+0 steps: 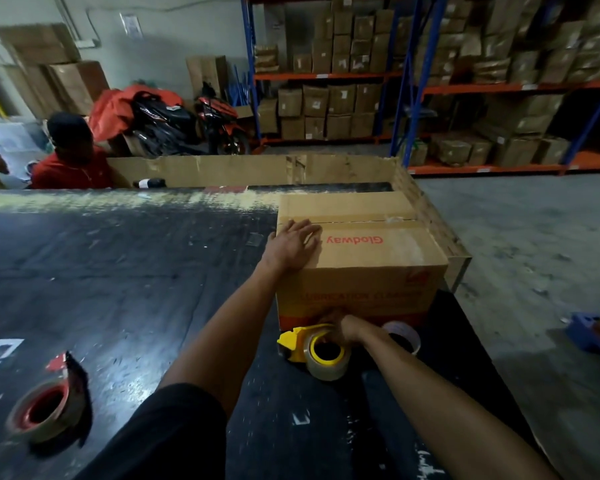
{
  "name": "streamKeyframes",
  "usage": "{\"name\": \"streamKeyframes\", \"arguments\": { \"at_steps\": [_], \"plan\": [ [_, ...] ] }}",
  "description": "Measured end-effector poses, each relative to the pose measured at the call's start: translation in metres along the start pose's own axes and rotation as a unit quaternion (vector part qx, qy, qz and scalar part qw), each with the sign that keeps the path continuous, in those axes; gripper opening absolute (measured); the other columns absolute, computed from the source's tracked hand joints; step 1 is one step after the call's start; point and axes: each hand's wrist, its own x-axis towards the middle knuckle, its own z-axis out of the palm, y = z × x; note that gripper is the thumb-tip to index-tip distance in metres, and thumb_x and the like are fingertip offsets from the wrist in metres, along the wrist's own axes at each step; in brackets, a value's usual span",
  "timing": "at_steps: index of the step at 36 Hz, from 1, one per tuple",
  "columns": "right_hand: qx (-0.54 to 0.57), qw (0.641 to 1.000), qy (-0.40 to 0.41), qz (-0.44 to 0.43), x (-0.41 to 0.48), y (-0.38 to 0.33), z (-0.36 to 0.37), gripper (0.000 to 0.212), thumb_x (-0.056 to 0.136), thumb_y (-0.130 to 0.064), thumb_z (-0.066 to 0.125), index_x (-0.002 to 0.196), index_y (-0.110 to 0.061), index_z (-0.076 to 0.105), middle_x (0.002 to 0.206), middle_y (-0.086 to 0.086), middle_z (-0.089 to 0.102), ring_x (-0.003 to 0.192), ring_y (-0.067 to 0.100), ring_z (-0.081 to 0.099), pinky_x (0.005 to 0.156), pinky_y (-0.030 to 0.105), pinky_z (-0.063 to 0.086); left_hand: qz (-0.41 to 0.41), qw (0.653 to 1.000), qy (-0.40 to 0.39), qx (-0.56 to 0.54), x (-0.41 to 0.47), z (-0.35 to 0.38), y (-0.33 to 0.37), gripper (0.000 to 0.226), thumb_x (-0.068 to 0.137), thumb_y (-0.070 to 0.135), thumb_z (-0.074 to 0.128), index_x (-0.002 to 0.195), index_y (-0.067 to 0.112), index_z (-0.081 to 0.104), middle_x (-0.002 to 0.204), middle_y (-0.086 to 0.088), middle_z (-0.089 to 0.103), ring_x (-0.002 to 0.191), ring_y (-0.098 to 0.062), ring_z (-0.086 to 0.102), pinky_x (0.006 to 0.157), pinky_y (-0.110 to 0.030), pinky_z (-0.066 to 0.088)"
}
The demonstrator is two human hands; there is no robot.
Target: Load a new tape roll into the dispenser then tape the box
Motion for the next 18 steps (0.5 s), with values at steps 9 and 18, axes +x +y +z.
{"name": "streamKeyframes", "arguments": {
  "at_steps": [9, 18],
  "plan": [
    [-0.008, 0.995, 0.089, -0.044, -0.021, -0.003, 0.011, 0.050, 0.092, -0.015, 0.062, 0.141, -0.025, 0.055, 0.139, 0.012, 0.061, 0.124, 0.036, 0.058, 0.098, 0.039, 0.049, -0.001, 1.000, 0.025, 0.011, -0.003, 0.002, 0.003, 0.051, 0.103, 0.054, 0.027, 0.151, 0.039, 0.039, 0.166, 0.008, 0.028, 0.157, -0.025, 0.013, 0.120, -0.071, 0.001],
    [-0.049, 0.986, 0.137, -0.079, -0.083, 0.009, -0.002, 0.058, 0.097, -0.028, 0.056, 0.152, -0.024, 0.037, 0.147, 0.010, 0.048, 0.135, 0.032, 0.045, 0.107, 0.045, 0.043, 0.013, 0.988, 0.154, 0.023, -0.029, -0.007, 0.009, 0.043, 0.106, 0.040, 0.035, 0.130, 0.022, 0.065, 0.147, 0.001, 0.058, 0.152, -0.025, 0.031, 0.122, -0.067, -0.001]
  ]
}}
